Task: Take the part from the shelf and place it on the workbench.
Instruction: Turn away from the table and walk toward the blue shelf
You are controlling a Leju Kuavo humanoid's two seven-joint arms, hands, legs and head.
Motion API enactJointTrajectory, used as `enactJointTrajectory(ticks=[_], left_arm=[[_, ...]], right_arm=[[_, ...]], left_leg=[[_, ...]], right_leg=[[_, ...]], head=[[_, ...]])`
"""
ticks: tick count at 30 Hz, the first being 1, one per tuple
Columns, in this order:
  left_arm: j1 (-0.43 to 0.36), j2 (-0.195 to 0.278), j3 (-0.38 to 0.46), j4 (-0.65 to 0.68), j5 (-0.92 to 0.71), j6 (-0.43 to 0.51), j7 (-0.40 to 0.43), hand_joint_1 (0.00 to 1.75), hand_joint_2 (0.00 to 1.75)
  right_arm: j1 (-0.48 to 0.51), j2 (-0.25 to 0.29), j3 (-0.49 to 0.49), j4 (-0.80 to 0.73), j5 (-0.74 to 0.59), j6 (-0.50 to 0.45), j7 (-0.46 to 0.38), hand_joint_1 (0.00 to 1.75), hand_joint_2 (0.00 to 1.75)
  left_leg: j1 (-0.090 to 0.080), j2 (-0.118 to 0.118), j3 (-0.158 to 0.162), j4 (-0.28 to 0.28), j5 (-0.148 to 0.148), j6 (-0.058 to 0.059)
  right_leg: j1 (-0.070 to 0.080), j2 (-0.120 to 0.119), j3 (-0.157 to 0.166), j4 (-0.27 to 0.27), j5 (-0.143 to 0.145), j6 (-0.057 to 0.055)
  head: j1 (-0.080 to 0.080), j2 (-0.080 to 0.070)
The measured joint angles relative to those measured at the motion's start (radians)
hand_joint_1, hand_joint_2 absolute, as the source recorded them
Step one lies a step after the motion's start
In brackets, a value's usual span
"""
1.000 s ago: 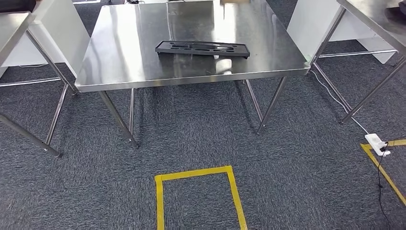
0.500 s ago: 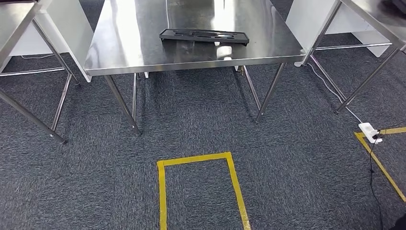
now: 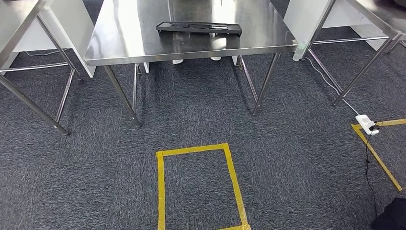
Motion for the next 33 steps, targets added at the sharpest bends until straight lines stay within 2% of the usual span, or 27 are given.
enactJointTrajectory(ticks=[2, 4, 5, 7, 8, 9, 10, 11, 12, 13, 14, 15, 16, 18, 19, 20, 22, 23, 24, 25, 26, 27, 28, 29, 31, 32, 33], left_arm=[[0.0, 0.0, 0.0, 0.0, 0.0, 0.001, 0.0, 0.0, 0.0], [0.0, -0.001, 0.0, 0.0, 0.0, 0.003, 0.001, 0.0, 0.0], [-0.001, -0.001, 0.0, 0.0, 0.0, 0.004, 0.002, 0.0, 0.0], [-0.003, -0.002, 0.0, 0.0, -0.002, 0.005, 0.002, 0.0, 0.0], [-0.003, -0.002, 0.0, 0.0, -0.003, 0.005, 0.003, 0.0, 0.0], [-0.003, -0.002, 0.0, 0.0, -0.004, 0.005, 0.003, 0.0, 0.0], [-0.003, -0.002, 0.0, 0.0, -0.005, 0.005, 0.003, 0.0, 0.0], [-0.003, -0.003, 0.0, 0.0, -0.006, 0.005, 0.003, 0.0, 0.0], [-0.003, -0.003, -0.001, 0.0, -0.007, 0.005, 0.003, 0.0, 0.0], [-0.003, -0.004, -0.002, 0.0, -0.009, 0.005, 0.003, 0.0, 0.0], [-0.003, -0.003, -0.003, 0.0, -0.011, 0.005, 0.003, 0.0, 0.0], [-0.003, -0.003, -0.004, 0.0, -0.014, 0.004, 0.003, 0.0, 0.0], [-0.003, -0.002, -0.005, 0.0, -0.017, 0.004, 0.003, 0.0, 0.0], [-0.002, -0.001, -0.007, 0.0, -0.022, 0.003, 0.004, 0.0, 0.0], [-0.002, 0.0, -0.008, 0.0, -0.025, 0.003, 0.004, 0.0, 0.0], [-0.001, 0.001, -0.009, 0.0, -0.027, 0.002, 0.005, 0.0, 0.0], [0.0, 0.003, -0.01, 0.0, -0.028, 0.002, 0.005, 0.0, 0.0], [-0.001, 0.003, -0.011, 0.0, -0.029, 0.001, 0.005, 0.0, 0.0], [-0.001, 0.003, -0.012, 0.001, -0.03, 0.001, 0.005, 0.0, 0.0], [-0.001, 0.003, -0.013, 0.001, -0.031, 0.001, 0.005, 0.0, 0.0], [-0.001, 0.003, -0.014, 0.0, -0.033, 0.001, 0.005, 0.0, 0.0], [-0.001, 0.003, -0.015, 0.0, -0.035, 0.001, 0.005, 0.0, 0.0], [-0.001, 0.003, -0.016, 0.0, -0.037, 0.0, 0.005, 0.0, 0.0], [-0.003, 0.004, -0.017, 0.0, -0.038, 0.0, 0.005, 0.0, 0.0], [-0.006, 0.005, -0.019, 0.0, -0.04, -0.001, 0.005, 0.0, 0.0], [-0.008, 0.005, -0.02, 0.0, -0.04, -0.001, 0.005, 0.0, 0.0], [-0.008, 0.005, -0.021, 0.001, -0.041, -0.001, 0.005, 0.0, 0.0]], right_arm=[[-0.002, 0.001, 0.0, 0.0, 0.0, -0.003, -0.002, 0.0, 0.0], [-0.003, 0.0, -0.002, 0.001, 0.001, -0.008, -0.008, 0.0, 0.0], [-0.004, 0.0, -0.003, 0.001, 0.0, -0.01, -0.011, 0.0, 0.0], [-0.004, -0.001, -0.006, 0.002, 0.0, -0.014, -0.019, 0.0, 0.0], [-0.004, -0.001, -0.007, 0.002, 0.0, -0.015, -0.021, 0.0, 0.0], [-0.005, -0.002, -0.008, 0.002, -0.001, -0.015, -0.024, 0.0, 0.0], [-0.005, -0.003, -0.009, 0.002, -0.001, -0.015, -0.025, 0.0, 0.0], [-0.004, -0.005, -0.011, 0.002, -0.002, -0.016, -0.026, 0.0, 0.0], [-0.004, -0.007, -0.012, 0.002, -0.002, -0.016, -0.028, 0.0, 0.0], [-0.005, -0.008, -0.013, 0.002, -0.004, -0.016, -0.029, 0.0, 0.0], [-0.006, -0.009, -0.014, 0.002, -0.005, -0.017, -0.03, 0.0, 0.0], [-0.007, -0.009, -0.014, 0.002, -0.007, -0.017, -0.031, 0.0, 0.0], [-0.007, -0.009, -0.014, 0.002, -0.008, -0.018, -0.032, 0.0, 0.0], [-0.005, -0.009, -0.016, 0.002, -0.012, -0.022, -0.033, 0.0, 0.0], [-0.005, -0.009, -0.018, 0.003, -0.015, -0.024, -0.033, 0.0, 0.0], [-0.006, -0.009, -0.02, 0.003, -0.016, -0.026, -0.033, 0.0, 0.0], [-0.006, -0.008, -0.025, 0.004, -0.018, -0.029, -0.033, 0.0, 0.0], [-0.006, -0.008, -0.027, 0.004, -0.018, -0.03, -0.033, 0.0, 0.0], [-0.005, -0.007, -0.03, 0.004, -0.018, -0.03, -0.034, 0.0, 0.0], [-0.005, -0.006, -0.032, 0.004, -0.019, -0.03, -0.035, 0.0, 0.0], [-0.005, -0.006, -0.035, 0.004, -0.019, -0.031, -0.036, 0.0, 0.0], [-0.005, -0.006, -0.037, 0.004, -0.019, -0.031, -0.037, 0.0, 0.0], [-0.005, -0.005, -0.039, 0.004, -0.019, -0.032, -0.037, 0.0, 0.0], [-0.005, -0.005, -0.04, 0.004, -0.02, -0.032, -0.038, 0.0, 0.0], [-0.005, -0.004, -0.043, 0.004, -0.02, -0.033, -0.041, 0.0, 0.0], [-0.006, -0.003, -0.045, 0.004, -0.021, -0.034, -0.043, 0.0, 0.0], [-0.006, -0.003, -0.047, 0.004, -0.022, -0.034, -0.045, 0.0, 0.0]], left_leg=[[-0.007, -0.002, 0.022, -0.043, -0.007, 0.007], [-0.006, 0.0, 0.018, -0.06, 0.003, 0.021], [-0.004, 0.002, 0.014, -0.069, 0.011, 0.031], [-0.001, 0.005, -0.003, -0.076, 0.029, 0.044], [-0.001, 0.006, -0.016, -0.076, 0.039, 0.046], [-0.001, 0.008, -0.029, -0.075, 0.048, 0.045], [-0.001, 0.009, -0.041, -0.075, 0.058, 0.043], [0.0, 0.01, -0.054, -0.073, 0.067, 0.04], [0.002, 0.01, -0.067, -0.07, 0.075, 0.036], [0.004, 0.01, -0.079, -0.065, 0.082, 0.03], [0.004, 0.01, -0.091, -0.058, 0.089, 0.024], [0.003, 0.01, -0.099, -0.052, 0.096, 0.017], [0.002, 0.01, -0.105, -0.047, 0.102, 0.011], [0.0, 0.009, -0.111, -0.044, 0.117, 0.001], [0.002, 0.008, -0.115, -0.039, 0.112, -0.003], [0.005, 0.008, -0.122, -0.025, 0.089, -0.007], [0.008, 0.006, -0.144, 0.054, -0.007, -0.013], [0.009, 0.006, -0.156, 0.118, -0.06, -0.016], [0.009, 0.005, -0.166, 0.18, -0.094, -0.017], [0.009, 0.005, -0.167, 0.226, -0.104, -0.016], [0.009, 0.005, -0.155, 0.245, -0.091, -0.014], [0.008, 0.004, -0.127, 0.229, -0.062, -0.01], [0.008, 0.004, -0.083, 0.18, -0.035, -0.005], [0.006, 0.003, -0.031, 0.111, -0.024, 0.002], [0.001, 0.002, 0.055, -0.018, -0.037, 0.011], [-0.003, 0.001, 0.073, -0.052, -0.048, 0.015], [-0.008, 0.001, 0.075, -0.066, -0.045, 0.018]], right_leg=[[0.0, -0.002, -0.008, 0.003, 0.011, 0.017], [0.0, -0.001, -0.018, 0.01, 0.01, 0.03], [0.0, 0.002, -0.029, 0.029, -0.008, 0.031], [-0.002, 0.008, -0.066, 0.127, -0.083, 0.024], [-0.003, 0.01, -0.086, 0.195, -0.122, 0.023], [-0.006, 0.01, -0.098, 0.255, -0.146, 0.027], [-0.008, 0.011, -0.099, 0.29, -0.152, 0.036], [-0.011, 0.011, -0.081, 0.287, -0.137, 0.049], [-0.015, 0.01, -0.045, 0.246, -0.112, 0.063], [-0.02, 0.011, 0.006, 0.176, -0.088, 0.074], [-0.022, 0.012, 0.061, 0.094, -0.078, 0.079], [-0.02, 0.014, 0.101, 0.03, -0.077, 0.076], [-0.017, 0.016, 0.122, -0.011, -0.083, 0.069], [-0.012, 0.018, 0.115, -0.021, -0.086, 0.05], [-0.015, 0.016, 0.106, -0.018, -0.08, 0.04], [-0.017, 0.014, 0.097, -0.016, -0.072, 0.027], [-0.017, 0.011, 0.076, -0.015, -0.052, -0.001], [-0.013, 0.01, 0.065, -0.014, -0.041, -0.01], [-0.008, 0.009, 0.051, -0.011, -0.03, -0.016], [-0.005, 0.008, 0.037, -0.008, -0.019, -0.018], [-0.002, 0.008, 0.02, -0.003, -0.009, -0.018], [0.001, 0.008, 0.003, 0.002, 0.001, -0.018], [0.003, 0.008, -0.013, 0.008, 0.009, -0.016], [0.005, 0.008, -0.026, 0.013, 0.016, -0.014], [0.008, 0.008, -0.04, 0.019, 0.032, -0.003], [0.007, 0.007, -0.043, 0.018, 0.04, 0.004], [0.005, 0.006, -0.045, 0.015, 0.051, 0.011]], head=[[0.0, 0.0], [0.0, 0.0], [0.001, 0.0], [0.005, 0.0], [0.007, 0.0], [0.008, 0.0], [0.008, 0.0], [0.009, 0.0], [0.009, 0.0], [0.01, 0.0], [0.01, 0.0], [0.01, 0.0], [0.01, 0.0], [0.009, 0.0], [0.009, 0.0], [0.008, 0.0], [0.006, 0.0], [0.005, 0.0], [0.005, 0.0], [0.005, 0.0], [0.005, 0.0], [0.005, 0.0], [0.005, 0.0], [0.005, 0.0], [0.006, 0.0], [0.006, 0.0], [0.007, 0.0]])
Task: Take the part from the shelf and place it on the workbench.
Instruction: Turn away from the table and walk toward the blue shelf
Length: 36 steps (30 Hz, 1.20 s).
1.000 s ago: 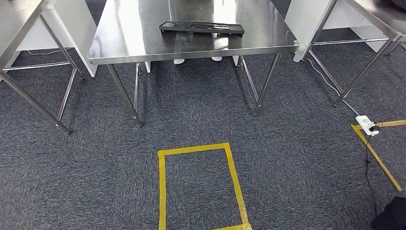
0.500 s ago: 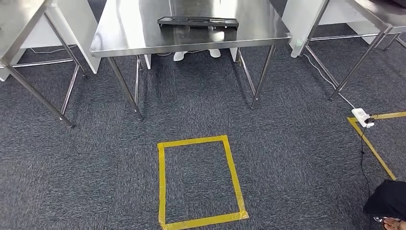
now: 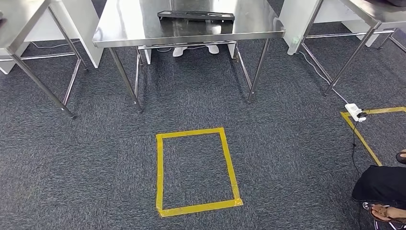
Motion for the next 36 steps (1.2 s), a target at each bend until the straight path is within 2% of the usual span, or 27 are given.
enactJointTrajectory(ticks=[1, 2, 3, 4, 6, 7, 8, 9, 10, 11, 12, 13, 14, 16, 18, 19, 20, 22, 23, 24, 25, 26, 28, 29, 30, 33, 36], left_arm=[[0.0, 0.0, -0.002, 0.0, 0.0, 0.0, 0.0, 0.0, 0.0], [0.001, -0.001, -0.003, 0.001, -0.001, -0.001, 0.0, 0.0, 0.0], [0.001, -0.001, -0.006, 0.001, -0.001, -0.002, 0.0, 0.0, 0.0], [0.001, -0.001, -0.007, 0.001, -0.002, -0.002, 0.0, 0.0, 0.0], [0.001, 0.0, -0.01, 0.001, -0.003, -0.004, 0.0, 0.0, 0.0], [0.002, 0.0, -0.011, 0.001, -0.003, -0.004, 0.0, 0.0, 0.0], [0.002, 0.0, -0.011, 0.001, -0.003, -0.005, 0.0, 0.0, 0.0], [0.002, -0.001, -0.012, 0.001, -0.003, -0.006, 0.0, 0.0, 0.0], [0.002, -0.002, -0.012, 0.001, -0.003, -0.006, 0.0, 0.0, 0.0], [0.002, -0.002, -0.012, 0.001, -0.004, -0.006, 0.0, 0.0, 0.0], [0.002, -0.002, -0.012, 0.001, -0.006, -0.005, 0.0, 0.0, 0.0], [0.002, -0.002, -0.012, 0.001, -0.007, -0.005, 0.0, 0.0, 0.0], [0.002, -0.002, -0.012, 0.001, -0.007, -0.005, 0.0, 0.0, 0.0], [0.002, -0.002, -0.012, 0.001, -0.007, -0.005, 0.0, 0.0, 0.0], [0.003, -0.002, -0.012, 0.001, -0.008, -0.004, 0.0, 0.0, 0.0], [0.003, -0.002, -0.012, 0.001, -0.008, -0.003, 0.0, 0.0, 0.0], [0.005, -0.001, -0.012, 0.001, -0.009, -0.002, -0.001, 0.0, 0.0], [0.009, 0.001, -0.012, 0.001, -0.01, 0.001, -0.002, 0.0, 0.0], [0.01, 0.001, -0.012, 0.001, -0.012, 0.001, -0.002, 0.0, 0.0], [0.011, 0.002, -0.012, 0.001, -0.013, 0.001, -0.002, 0.0, 0.0], [0.011, 0.002, -0.012, 0.001, -0.013, 0.0, -0.002, 0.0, 0.0], [0.011, 0.003, -0.012, 0.001, -0.014, 0.0, -0.003, 0.0, 0.0], [0.01, 0.004, -0.012, 0.001, -0.014, 0.0, -0.004, 0.0, 0.0], [0.01, 0.004, -0.012, 0.001, -0.014, 0.0, -0.006, 0.0, 0.0], [0.01, 0.004, -0.012, 0.001, -0.014, 0.0, -0.007, 0.0, 0.0], [0.009, 0.003, -0.013, 0.001, -0.014, 0.0, -0.01, 0.0, 0.0], [0.01, 0.004, -0.013, 0.001, -0.016, -0.001, -0.012, 0.0, 0.0]], right_arm=[[0.0, 0.0, -0.003, 0.0, -0.002, 0.0, -0.002, 0.0, 0.0], [0.001, 0.0, -0.006, 0.001, -0.004, -0.001, -0.004, 0.0, 0.0], [0.002, -0.001, -0.008, 0.001, -0.006, -0.001, -0.006, 0.0, 0.0], [0.003, -0.001, -0.011, 0.002, -0.007, -0.001, -0.007, 0.0, 0.0], [0.005, -0.001, -0.013, 0.002, -0.008, -0.001, -0.009, 0.0, 0.0], [0.006, -0.001, -0.015, 0.002, -0.008, -0.001, -0.01, 0.0, 0.0], [0.006, -0.002, -0.016, 0.002, -0.008, -0.001, -0.01, 0.0, 0.0], [0.006, -0.003, -0.016, 0.002, -0.008, -0.001, -0.01, 0.0, 0.0], [0.006, -0.004, -0.017, 0.002, -0.008, -0.001, -0.011, 0.0, 0.0], [0.006, -0.005, -0.018, 0.002, -0.008, -0.001, -0.012, 0.0, 0.0], [0.006, -0.006, -0.019, 0.002, -0.008, -0.001, -0.012, 0.0, 0.0], [0.006, -0.006, -0.019, 0.002, -0.008, -0.001, -0.013, 0.0, 0.0], [0.006, -0.006, -0.019, 0.002, -0.008, -0.001, -0.013, 0.0, 0.0], [0.006, -0.006, -0.019, 0.002, -0.008, -0.001, -0.013, 0.0, 0.0], [0.005, -0.006, -0.019, 0.002, -0.008, -0.001, -0.015, 0.0, 0.0], [0.005, -0.005, -0.02, 0.002, -0.008, -0.001, -0.016, 0.0, 0.0], [0.006, -0.005, -0.022, 0.002, -0.008, -0.001, -0.019, 0.0, 0.0], [0.008, -0.004, -0.025, 0.002, -0.009, -0.001, -0.022, 0.0, 0.0], [0.01, -0.003, -0.027, 0.002, -0.01, -0.002, -0.023, 0.0, 0.0], [0.011, -0.002, -0.028, 0.002, -0.01, -0.002, -0.024, 0.0, 0.0], [0.012, -0.002, -0.031, 0.002, -0.011, -0.002, -0.026, 0.0, 0.0], [0.013, -0.002, -0.033, 0.002, -0.012, -0.003, -0.027, 0.0, 0.0], [0.013, 0.0, -0.035, 0.002, -0.013, -0.004, -0.033, 0.0, 0.0], [0.013, 0.001, -0.036, 0.002, -0.013, -0.005, -0.036, 0.0, 0.0], [0.012, 0.003, -0.037, 0.002, -0.013, -0.006, -0.04, 0.0, 0.0], [0.01, 0.005, -0.041, 0.002, -0.014, -0.011, -0.046, 0.0, 0.0], [0.01, 0.005, -0.044, 0.002, -0.016, -0.012, -0.048, 0.0, 0.0]], left_leg=[[0.0, 0.001, -0.008, -0.004, 0.011, 0.006], [0.0, 0.003, -0.019, -0.009, 0.025, 0.012], [0.001, 0.006, -0.034, -0.014, 0.041, 0.02], [0.003, 0.008, -0.051, -0.018, 0.057, 0.025], [0.001, 0.01, -0.087, -0.018, 0.087, 0.031], [0.001, 0.012, -0.107, -0.017, 0.101, 0.03], [0.002, 0.013, -0.127, -0.016, 0.115, 0.027], [0.003, 0.014, -0.147, -0.015, 0.129, 0.023], [0.005, 0.014, -0.165, -0.014, 0.142, 0.018], [0.006, 0.014, -0.179, -0.01, 0.154, 0.012], [0.007, 0.014, -0.189, -0.007, 0.162, 0.008], [0.007, 0.014, -0.194, -0.005, 0.167, 0.005], [0.007, 0.014, -0.196, -0.003, 0.169, 0.003], [0.007, 0.014, -0.197, -0.003, 0.17, 0.003], [0.004, 0.014, -0.203, 0.007, 0.175, -0.002], [0.004, 0.014, -0.207, 0.012, 0.183, -0.01], [0.007, 0.013, -0.223, 0.053, 0.15, -0.02], [0.016, 0.01, -0.264, 0.183, 0.055, -0.039], [0.018, 0.008, -0.285, 0.262, 0.003, -0.044], [0.018, 0.008, -0.286, 0.298, -0.001, -0.045], [0.018, 0.008, -0.271, 0.298, 0.012, -0.045], [0.018, 0.008, -0.237, 0.259, 0.035, -0.043], [0.018, 0.006, -0.145, 0.125, 0.073, -0.034], [0.016, 0.006, -0.113, 0.073, 0.081, -0.029], [0.014, 0.005, -0.097, 0.043, 0.08, -0.024], [0.007, 0.006, -0.101, 0.024, 0.078, -0.02], [-0.003, 0.006, -0.108, 0.023, 0.082, -0.014]], right_leg=[[0.001, -0.001, -0.003, -0.001, 0.008, 0.007], [0.0, 0.0, -0.01, 0.004, 0.001, 0.01], [0.001, 0.002, -0.021, 0.023, -0.024, 0.008], [0.001, 0.004, -0.035, 0.059, -0.066, 0.002], [-0.006, 0.006, -0.062, 0.176, -0.162, -0.006], [-0.009, 0.006, -0.066, 0.235, -0.182, 0.001], [-0.013, 0.006, -0.062, 0.276, -0.175, 0.015], [-0.017, 0.007, -0.045, 0.292, -0.146, 0.034], [-0.021, 0.007, -0.015, 0.276, -0.111, 0.052], [-0.025, 0.007, 0.025, 0.236, -0.087, 0.062], [-0.027, 0.007, 0.059, 0.197, -0.075, 0.067], [-0.029, 0.007, 0.085, 0.165, -0.075, 0.067], [-0.029, 0.007, 0.098, 0.148, -0.08, 0.065], [-0.029, 0.007, 0.104, 0.141, -0.083, 0.064], [-0.024, 0.008, 0.172, 0.03, -0.127, 0.051], [-0.023, 0.008, 0.202, -0.022, -0.149, 0.038], [-0.022, 0.005, 0.223, -0.07, -0.163, 0.017], [-0.023, -0.001, 0.198, -0.065, -0.146, -0.015], [-0.021, -0.003, 0.187, -0.063, -0.135, -0.023], [-0.019, -0.004, 0.179, -0.061, -0.131, -0.023], [-0.018, -0.004, 0.173, -0.057, -0.128, -0.022], [-0.018, -0.004, 0.17, -0.054, -0.127, -0.021], [-0.015, -0.003, 0.165, -0.046, -0.127, -0.018], [-0.013, -0.003, 0.162, -0.043, -0.126, -0.015], [-0.01, -0.003, 0.159, -0.041, -0.126, -0.012], [-0.002, -0.004, 0.144, -0.035, -0.125, -0.003], [-0.004, -0.004, 0.136, -0.035, -0.12, 0.005]], head=[[-0.001, 0.0], [-0.003, 0.0], [-0.001, 0.0], [0.001, 0.0], [0.006, 0.0], [0.007, 0.0], [0.007, 0.0], [0.008, 0.0], [0.008, 0.0], [0.008, 0.0], [0.008, 0.0], [0.008, 0.0], [0.008, 0.0], [0.008, 0.0], [0.009, 0.0], [0.008, 0.0], [0.006, 0.0], [0.001, 0.0], [0.0, 0.0], [0.0, 0.0], [0.0, 0.0], [0.0, 0.0], [-0.001, 0.0], [0.0, 0.0], [0.0, 0.0], [0.002, 0.0], [0.004, 0.0]])
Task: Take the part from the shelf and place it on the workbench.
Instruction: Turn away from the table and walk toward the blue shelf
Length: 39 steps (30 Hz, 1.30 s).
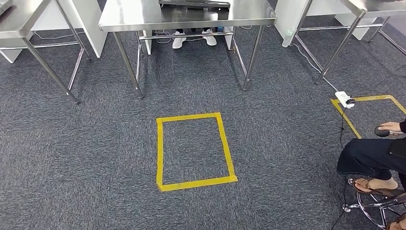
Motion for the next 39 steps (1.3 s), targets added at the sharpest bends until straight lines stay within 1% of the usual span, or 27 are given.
enactJointTrajectory(ticks=[5, 10, 12, 14, 15, 16, 18, 19, 20, 21, 22, 23, 24, 25, 26, 28, 29, 30, 31, 32, 33, 34, 35, 36, 37, 38, 39], left_arm=[[-0.001, 0.002, -0.003, 0.0, -0.003, -0.002, 0.0, 0.0, 0.0], [-0.001, 0.003, -0.003, 0.0, -0.003, 0.0, 0.0, 0.0, 0.0], [-0.001, 0.004, -0.003, 0.0, -0.003, 0.001, 0.0, 0.0, 0.0], [-0.002, 0.004, -0.003, 0.0, -0.002, 0.003, 0.0, 0.0, 0.0], [-0.003, 0.003, -0.003, 0.0, -0.001, 0.004, 0.0, 0.0, 0.0], [-0.003, 0.002, -0.003, 0.0, 0.0, 0.004, 0.0, 0.0, 0.0], [-0.003, 0.0, -0.003, 0.0, 0.0, 0.005, 0.001, 0.0, 0.0], [-0.003, -0.001, -0.003, 0.0, 0.0, 0.005, 0.001, 0.0, 0.0], [-0.003, -0.002, -0.003, 0.0, 0.0, 0.005, 0.001, 0.0, 0.0], [-0.003, -0.003, -0.002, 0.0, 0.001, 0.005, 0.002, 0.0, 0.0], [-0.003, -0.004, -0.002, 0.0, 0.002, 0.005, 0.002, 0.0, 0.0], [-0.003, -0.005, -0.002, 0.0, 0.003, 0.005, 0.002, 0.0, 0.0], [-0.003, -0.004, -0.002, 0.0, 0.004, 0.005, 0.002, 0.0, 0.0], [-0.003, -0.002, -0.002, -0.001, 0.006, 0.005, 0.002, 0.0, 0.0], [-0.003, -0.001, -0.002, -0.001, 0.008, 0.006, 0.002, 0.0, 0.0], [-0.003, -0.001, -0.002, -0.002, 0.012, 0.007, 0.001, 0.0, 0.0], [-0.003, -0.001, -0.002, -0.002, 0.014, 0.007, 0.0, 0.0, 0.0], [-0.003, -0.001, -0.002, -0.002, 0.016, 0.007, 0.0, 0.0, 0.0], [-0.003, -0.001, -0.002, -0.002, 0.017, 0.007, 0.0, 0.0, 0.0], [-0.003, -0.001, -0.002, -0.002, 0.017, 0.007, 0.0, 0.0, 0.0], [-0.002, -0.001, -0.002, -0.002, 0.017, 0.007, 0.0, 0.0, 0.0], [-0.002, -0.001, -0.002, -0.002, 0.017, 0.007, 0.0, 0.0, 0.0], [-0.001, 0.0, -0.002, -0.002, 0.017, 0.007, 0.0, 0.0, 0.0], [-0.001, 0.0, -0.002, -0.002, 0.018, 0.007, 0.0, 0.0, 0.0], [0.0, 0.0, -0.002, -0.002, 0.017, 0.007, 0.0, 0.0, 0.0], [0.0, 0.0, -0.001, -0.002, 0.017, 0.007, 0.0, 0.0, 0.0], [0.0, 0.003, -0.001, -0.002, 0.017, 0.006, 0.0, 0.0, 0.0]], right_arm=[[0.0, 0.001, -0.013, 0.0, -0.011, 0.0, -0.009, 0.0, 0.0], [0.0, 0.002, -0.033, 0.0, -0.035, 0.003, -0.031, 0.0, 0.0], [0.0, 0.005, -0.041, 0.0, -0.04, 0.007, -0.036, 0.0, 0.0], [-0.002, 0.006, -0.048, 0.0, -0.048, 0.013, -0.046, 0.0, 0.0], [-0.003, 0.005, -0.052, 0.0, -0.051, 0.015, -0.052, 0.0, 0.0], [-0.004, 0.005, -0.056, 0.0, -0.051, 0.017, -0.056, 0.0, 0.0], [-0.003, 0.004, -0.063, 0.0, -0.049, 0.019, -0.059, 0.0, 0.0], [-0.002, 0.003, -0.065, 0.0, -0.047, 0.02, -0.059, 0.0, 0.0], [0.0, 0.003, -0.067, 0.0, -0.046, 0.02, -0.059, 0.0, 0.0], [0.001, 0.002, -0.069, 0.0, -0.045, 0.02, -0.059, 0.0, 0.0], [0.002, 0.0, -0.07, 0.0, -0.043, 0.021, -0.059, 0.0, 0.0], [0.002, -0.001, -0.071, 0.0, -0.04, 0.021, -0.059, 0.0, 0.0], [0.0, 0.0, -0.071, 0.0, -0.037, 0.023, -0.059, 0.0, 0.0], [-0.001, 0.001, -0.072, 0.0, -0.033, 0.025, -0.059, 0.0, 0.0], [-0.003, 0.002, -0.072, 0.0, -0.03, 0.027, -0.06, 0.0, 0.0], [-0.003, 0.002, -0.072, 0.0, -0.026, 0.029, -0.061, 0.0, 0.0], [-0.002, 0.002, -0.072, 0.0, -0.025, 0.029, -0.061, 0.0, 0.0], [-0.002, 0.002, -0.072, 0.0, -0.025, 0.03, -0.061, 0.0, 0.0], [-0.003, 0.002, -0.072, 0.0, -0.024, 0.03, -0.062, 0.0, 0.0], [-0.004, 0.002, -0.072, 0.0, -0.023, 0.03, -0.062, 0.0, 0.0], [-0.004, 0.003, -0.072, 0.0, -0.023, 0.03, -0.063, 0.0, 0.0], [-0.004, 0.003, -0.072, 0.0, -0.023, 0.03, -0.063, 0.0, 0.0], [-0.003, 0.004, -0.072, 0.0, -0.022, 0.03, -0.064, 0.0, 0.0], [-0.002, 0.004, -0.072, 0.0, -0.022, 0.03, -0.064, 0.0, 0.0], [-0.001, 0.004, -0.072, 0.0, -0.022, 0.03, -0.064, 0.0, 0.0], [-0.001, 0.004, -0.072, 0.0, -0.023, 0.029, -0.064, 0.0, 0.0], [-0.001, 0.006, -0.073, 0.0, -0.024, 0.029, -0.065, 0.0, 0.0]], left_leg=[[-0.008, 0.0, -0.007, 0.0, 0.007, 0.012], [-0.01, 0.0, -0.009, 0.001, 0.012, 0.019], [-0.011, 0.0, -0.01, 0.003, 0.013, 0.026], [-0.005, 0.004, -0.008, -0.012, 0.022, 0.037], [0.0, 0.008, -0.007, -0.023, 0.03, 0.042], [0.005, 0.013, -0.007, -0.032, 0.037, 0.045], [0.007, 0.023, -0.014, -0.035, 0.043, 0.045], [0.008, 0.029, -0.018, -0.035, 0.045, 0.043], [0.009, 0.035, -0.02, -0.035, 0.046, 0.04], [0.011, 0.041, -0.022, -0.034, 0.047, 0.036], [0.015, 0.048, -0.022, -0.031, 0.047, 0.031], [0.018, 0.056, -0.023, -0.026, 0.045, 0.022], [0.02, 0.063, -0.024, -0.017, 0.041, 0.011], [0.02, 0.07, -0.026, -0.009, 0.037, 0.0], [0.018, 0.076, -0.026, -0.003, 0.033, -0.009], [0.021, 0.088, -0.023, -0.001, 0.032, -0.02], [0.025, 0.088, -0.023, 0.002, 0.029, -0.024], [0.03, 0.077, -0.027, 0.015, 0.015, -0.028], [0.033, 0.059, -0.041, 0.046, -0.013, -0.032], [0.034, 0.036, -0.063, 0.098, -0.051, -0.034], [0.034, 0.016, -0.092, 0.167, -0.093, -0.034], [0.032, 0.006, -0.12, 0.234, -0.124, -0.033], [0.03, 0.002, -0.139, 0.281, -0.138, -0.029], [0.028, 0.0, -0.142, 0.291, -0.131, -0.022], [0.025, -0.005, -0.125, 0.261, -0.105, -0.013], [0.02, -0.018, -0.093, 0.198, -0.069, 0.001], [0.018, -0.048, -0.058, 0.129, -0.04, 0.018]], right_leg=[[-0.007, 0.0, -0.007, -0.002, 0.009, 0.013], [-0.009, 0.0, -0.009, -0.002, 0.014, 0.021], [-0.016, 0.0, -0.009, -0.008, 0.02, 0.029], [-0.019, 0.002, -0.011, -0.006, 0.02, 0.037], [-0.016, 0.003, -0.022, 0.015, 0.005, 0.034], [-0.014, 0.005, -0.044, 0.057, -0.019, 0.029], [-0.016, 0.008, -0.115, 0.197, -0.085, 0.02], [-0.018, 0.009, -0.147, 0.261, -0.108, 0.021], [-0.02, 0.009, -0.165, 0.298, -0.116, 0.027], [-0.023, 0.009, -0.162, 0.292, -0.106, 0.037], [-0.028, 0.005, -0.138, 0.243, -0.08, 0.051], [-0.033, -0.008, -0.099, 0.166, -0.046, 0.066], [-0.035, -0.025, -0.068, 0.096, -0.017, 0.074], [-0.035, -0.037, -0.047, 0.047, 0.005, 0.073], [-0.033, -0.044, -0.039, 0.025, 0.015, 0.063], [-0.03, -0.029, -0.048, 0.03, 0.019, 0.035], [-0.03, -0.02, -0.05, 0.032, 0.022, 0.025], [-0.031, -0.012, -0.051, 0.033, 0.025, 0.016], [-0.03, -0.002, -0.053, 0.034, 0.03, 0.007], [-0.028, 0.007, -0.056, 0.034, 0.035, -0.001], [-0.024, 0.016, -0.061, 0.035, 0.038, -0.007], [-0.019, 0.027, -0.066, 0.035, 0.041, -0.011], [-0.014, 0.039, -0.069, 0.035, 0.044, -0.015], [-0.009, 0.052, -0.071, 0.035, 0.045, -0.017], [-0.004, 0.065, -0.071, 0.035, 0.046, -0.018], [0.0, 0.079, -0.07, 0.035, 0.047, -0.019], [0.0, 0.091, -0.07, 0.035, 0.048, -0.019]], head=[[0.0, 0.0], [0.0, 0.0], [-0.001, 0.0], [-0.002, 0.0], [-0.001, 0.0], [0.0, 0.0], [0.002, 0.0], [0.002, 0.0], [0.002, 0.0], [0.002, 0.0], [0.002, 0.0], [0.002, 0.0], [0.004, 0.0], [0.003, 0.0], [0.003, 0.0], [0.001, 0.0], [0.0, 0.0], [0.0, 0.0], [-0.001, 0.0], [-0.002, 0.0], [-0.003, 0.0], [-0.003, 0.0], [-0.004, 0.0], [-0.003, 0.0], [-0.003, 0.0], [-0.003, 0.0], [-0.002, 0.0]])
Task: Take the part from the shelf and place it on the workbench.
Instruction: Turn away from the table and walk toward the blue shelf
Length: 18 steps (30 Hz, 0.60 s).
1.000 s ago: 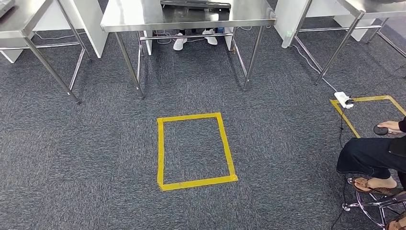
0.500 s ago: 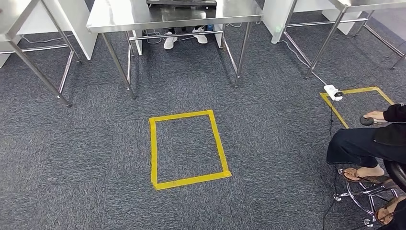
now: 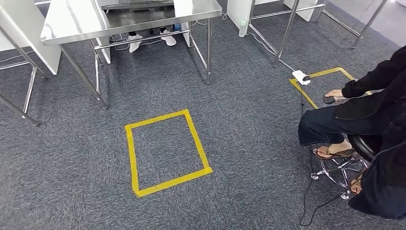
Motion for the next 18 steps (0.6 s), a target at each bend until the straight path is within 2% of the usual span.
enactJointTrajectory(ticks=[2, 3, 5, 6, 7, 9, 11, 12, 13, 14, 15, 16, 17, 18], left_arm=[[0.001, 0.002, 0.0, -0.001, -0.001, 0.002, -0.004, 0.0, 0.0], [0.0, 0.003, 0.0, -0.001, -0.002, 0.003, -0.006, 0.0, 0.0], [-0.002, 0.001, 0.0, -0.001, -0.002, 0.005, -0.008, 0.0, 0.0], [-0.004, 0.0, 0.0, -0.001, -0.003, 0.006, -0.008, 0.0, 0.0], [-0.004, -0.002, 0.001, -0.001, -0.003, 0.006, -0.009, 0.0, 0.0], [-0.002, -0.006, 0.001, -0.001, -0.005, 0.007, -0.009, 0.0, 0.0], [0.0, -0.008, 0.001, 0.0, -0.008, 0.003, -0.006, 0.0, 0.0], [0.0, -0.008, 0.001, 0.0, -0.011, 0.001, -0.005, 0.0, 0.0], [0.0, -0.007, 0.001, 0.0, -0.013, -0.002, -0.003, 0.0, 0.0], [-0.001, -0.007, 0.001, 0.0, -0.015, -0.004, -0.001, 0.0, 0.0], [-0.001, -0.006, 0.001, 0.0, -0.016, -0.004, 0.001, 0.0, 0.0], [-0.002, -0.005, 0.001, 0.0, -0.017, -0.005, 0.004, 0.0, 0.0], [-0.002, -0.003, 0.001, 0.0, -0.017, -0.005, 0.006, 0.0, 0.0], [-0.003, -0.002, 0.001, 0.0, -0.016, -0.004, 0.007, 0.0, 0.0]], right_arm=[[-0.005, 0.004, -0.002, 0.0, -0.004, -0.002, -0.001, 0.0, 0.0], [-0.006, 0.006, -0.004, 0.0, -0.006, -0.003, -0.001, 0.0, 0.0], [-0.008, 0.007, -0.01, 0.0, -0.009, -0.005, -0.001, 0.0, 0.0], [-0.007, 0.006, -0.013, 0.0, -0.009, -0.006, -0.001, 0.0, 0.0], [-0.008, 0.006, -0.016, 0.0, -0.009, -0.007, 0.0, 0.0, 0.0], [-0.01, 0.003, -0.019, 0.0, -0.009, -0.008, 0.0, 0.0, 0.0], [-0.009, 0.001, -0.022, 0.0, -0.01, -0.008, 0.0, 0.0, 0.0], [-0.007, 0.0, -0.024, 0.0, -0.01, -0.008, 0.0, 0.0, 0.0], [-0.005, -0.001, -0.025, 0.0, -0.01, -0.008, 0.0, 0.0, 0.0], [-0.003, -0.002, -0.025, 0.0, -0.01, -0.008, 0.0, 0.0, 0.0], [-0.003, -0.003, -0.026, 0.0, -0.01, -0.008, 0.0, 0.0, 0.0], [-0.005, -0.003, -0.026, 0.0, -0.01, -0.008, 0.0, 0.0, 0.0], [-0.007, -0.003, -0.026, 0.0, -0.009, -0.008, 0.0, 0.0, 0.0], [-0.008, -0.003, -0.026, 0.0, -0.009, -0.007, 0.0, 0.0, 0.0]], left_leg=[[-0.007, -0.051, 0.044, -0.092, 0.03, 0.026], [-0.01, -0.061, 0.05, -0.105, 0.03, 0.033], [-0.012, -0.036, 0.057, -0.125, 0.037, 0.034], [-0.009, -0.021, 0.062, -0.141, 0.044, 0.03], [-0.007, -0.005, 0.067, -0.155, 0.052, 0.027], [-0.007, 0.03, 0.07, -0.169, 0.06, 0.021], [-0.009, 0.066, 0.066, -0.169, 0.061, 0.02], [-0.009, 0.081, 0.065, -0.168, 0.061, 0.019], [-0.008, 0.095, 0.064, -0.168, 0.061, 0.017], [-0.007, 0.108, 0.064, -0.166, 0.061, 0.014], [-0.007, 0.119, 0.065, -0.163, 0.059, 0.009], [-0.009, 0.13, 0.064, -0.158, 0.056, 0.002], [-0.011, 0.139, 0.065, -0.154, 0.052, -0.006], [-0.012, 0.147, 0.067, -0.151, 0.049, -0.013]], right_leg=[[-0.003, 0.023, -0.005, 0.0, 0.004, 0.006], [-0.008, 0.034, -0.01, 0.0, 0.008, 0.011], [-0.011, 0.054, -0.021, -0.003, 0.015, 0.024], [-0.008, 0.044, -0.029, 0.003, 0.012, 0.027], [-0.003, 0.022, -0.044, 0.025, 0.0, 0.027], [0.0, -0.037, -0.097, 0.128, -0.052, 0.023], [-0.005, -0.06, -0.15, 0.244, -0.097, 0.027], [-0.009, -0.065, -0.154, 0.261, -0.099, 0.036], [-0.013, -0.07, -0.137, 0.237, -0.087, 0.047], [-0.017, -0.082, -0.098, 0.173, -0.063, 0.059], [-0.021, -0.104, -0.053, 0.094, -0.038, 0.067], [-0.02, -0.125, -0.018, 0.029, -0.017, 0.069], [-0.019, -0.141, 0.003, -0.012, -0.004, 0.064], [-0.016, -0.146, 0.007, -0.026, 0.001, 0.054]], head=[[0.0, 0.0], [-0.002, 0.0], [-0.006, 0.0], [-0.006, 0.0], [-0.004, 0.0], [0.002, 0.0], [0.005, 0.0], [0.004, 0.0], [0.005, 0.0], [0.005, 0.0], [0.005, 0.0], [0.005, 0.0], [0.003, 0.0], [0.002, 0.0]])
